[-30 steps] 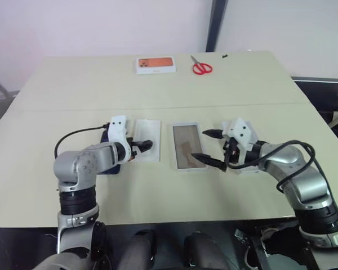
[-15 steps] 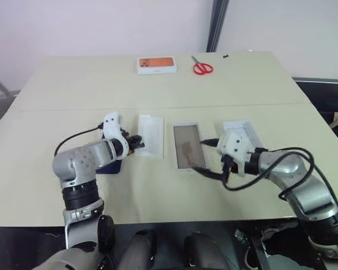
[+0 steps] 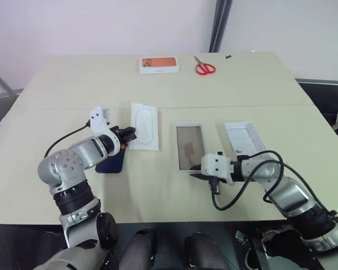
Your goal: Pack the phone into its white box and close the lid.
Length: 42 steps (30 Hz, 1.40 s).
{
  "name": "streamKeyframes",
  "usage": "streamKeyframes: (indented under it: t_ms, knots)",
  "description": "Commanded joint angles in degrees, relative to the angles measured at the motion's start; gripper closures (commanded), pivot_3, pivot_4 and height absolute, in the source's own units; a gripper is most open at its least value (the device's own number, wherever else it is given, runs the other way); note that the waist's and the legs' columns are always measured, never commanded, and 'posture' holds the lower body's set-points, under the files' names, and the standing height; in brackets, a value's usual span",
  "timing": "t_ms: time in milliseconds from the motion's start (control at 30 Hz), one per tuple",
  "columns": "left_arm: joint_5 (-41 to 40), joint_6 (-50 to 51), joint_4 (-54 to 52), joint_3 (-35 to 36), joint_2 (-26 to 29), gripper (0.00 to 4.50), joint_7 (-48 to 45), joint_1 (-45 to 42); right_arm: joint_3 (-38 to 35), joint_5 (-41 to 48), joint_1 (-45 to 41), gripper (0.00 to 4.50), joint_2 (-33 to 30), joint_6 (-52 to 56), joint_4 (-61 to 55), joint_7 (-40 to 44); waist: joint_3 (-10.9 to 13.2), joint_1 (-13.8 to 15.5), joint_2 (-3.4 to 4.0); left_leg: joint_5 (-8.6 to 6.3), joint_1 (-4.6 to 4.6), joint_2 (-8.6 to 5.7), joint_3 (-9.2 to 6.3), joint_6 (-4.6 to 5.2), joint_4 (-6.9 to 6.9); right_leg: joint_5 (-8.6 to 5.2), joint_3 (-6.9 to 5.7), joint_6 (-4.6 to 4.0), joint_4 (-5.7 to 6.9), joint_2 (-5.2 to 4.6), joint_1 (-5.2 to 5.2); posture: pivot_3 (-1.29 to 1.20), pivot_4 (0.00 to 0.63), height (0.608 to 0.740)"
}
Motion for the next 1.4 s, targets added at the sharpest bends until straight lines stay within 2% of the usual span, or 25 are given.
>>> streamKeyframes:
  t_ms: [33, 200, 467, 567, 767, 900, 1033, 1400]
  knots:
    - [-2.9, -0.4, -3.0, 2.5, -0.3, 4.5, -0.2, -1.0, 1.3, 0.4, -1.4, 4.49, 1.9, 0.3, -2.4, 1.4, 0.0, 0.0, 0.0, 0.0, 0.0, 0.0, 0.0, 0.0, 0.0, 0.0, -0.01, 0.0, 0.0, 0.01, -0.01, 0.0, 0.15, 0.74]
    - [-5.6, 0.6, -4.1, 5.3, -1.3, 4.5, 0.5, -2.3, 4.7, -1.0, -3.0, 4.49, 6.8, 4.7, -5.1, 0.7, 0.0, -0.2, 0.0, 0.01, 0.0, 0.01, -0.02, -0.02, -0.02, 0.0, -0.01, 0.0, 0.01, 0.01, -0.02, 0.0, 0.15, 0.74]
    - [-8.0, 4.1, -5.1, 6.7, -3.2, 4.5, 2.5, -3.0, 7.6, -5.3, -7.2, 4.49, 12.8, 6.5, 0.0, -2.3, 0.0, 0.0, -0.02, 0.01, 0.0, 0.0, -0.02, -0.03, 0.01, 0.0, -0.01, 0.0, 0.01, 0.0, -0.02, 0.0, 0.15, 0.74]
    - [-8.1, 5.5, -5.7, 6.8, -3.8, 4.5, 3.0, -3.1, 7.4, -5.0, -7.7, 3.61, 14.3, 6.0, 0.1, -2.5, 0.0, -0.2, -0.02, 0.02, 0.0, 0.0, -0.02, -0.04, -0.01, 0.0, -0.01, 0.0, 0.03, 0.01, -0.05, 0.0, 0.15, 0.74]
    - [-8.0, 9.6, -7.3, 5.5, -5.4, 4.5, 3.4, -2.8, 2.4, -1.2, -6.9, 0.63, 12.0, 5.5, -3.5, -0.7, 0.0, -0.1, -0.02, 0.02, 0.0, -0.01, -0.02, -0.04, -0.01, 0.0, -0.02, 0.0, 0.03, 0.01, -0.04, 0.0, 0.15, 0.74]
    - [-8.7, 10.4, -9.4, 1.7, -8.1, 4.5, 4.9, -0.5, -6.2, 6.2, -4.9, 0.63, 7.7, 11.0, -6.9, 1.7, 0.0, 0.1, -0.04, 0.01, 0.0, -0.02, -0.02, -0.04, 0.01, 0.0, -0.02, 0.0, 0.0, -0.01, 0.02, 0.0, 0.15, 0.74]
    - [-7.7, 10.4, -10.2, -1.1, -10.6, 4.5, 7.0, 1.2, -11.2, 10.0, -2.0, 0.63, 3.5, 13.5, -8.3, 3.0, 0.0, 0.0, -0.05, 0.0, 0.0, -0.01, -0.02, -0.02, -0.03, 0.0, -0.01, 0.0, 0.0, 0.0, 0.01, 0.0, 0.15, 0.74]
    - [-5.7, 10.4, -9.7, -4.0, -11.8, 4.5, 9.8, 2.8, -11.5, 9.6, -1.5, 0.63, 2.3, 12.4, -6.8, 0.8, 0.0, 0.1, -0.06, -0.01, 0.0, 0.0, 0.0, 0.01, -0.04, 0.0, 0.02, 0.0, 0.01, 0.02, 0.0, 0.0, 0.15, 0.74]
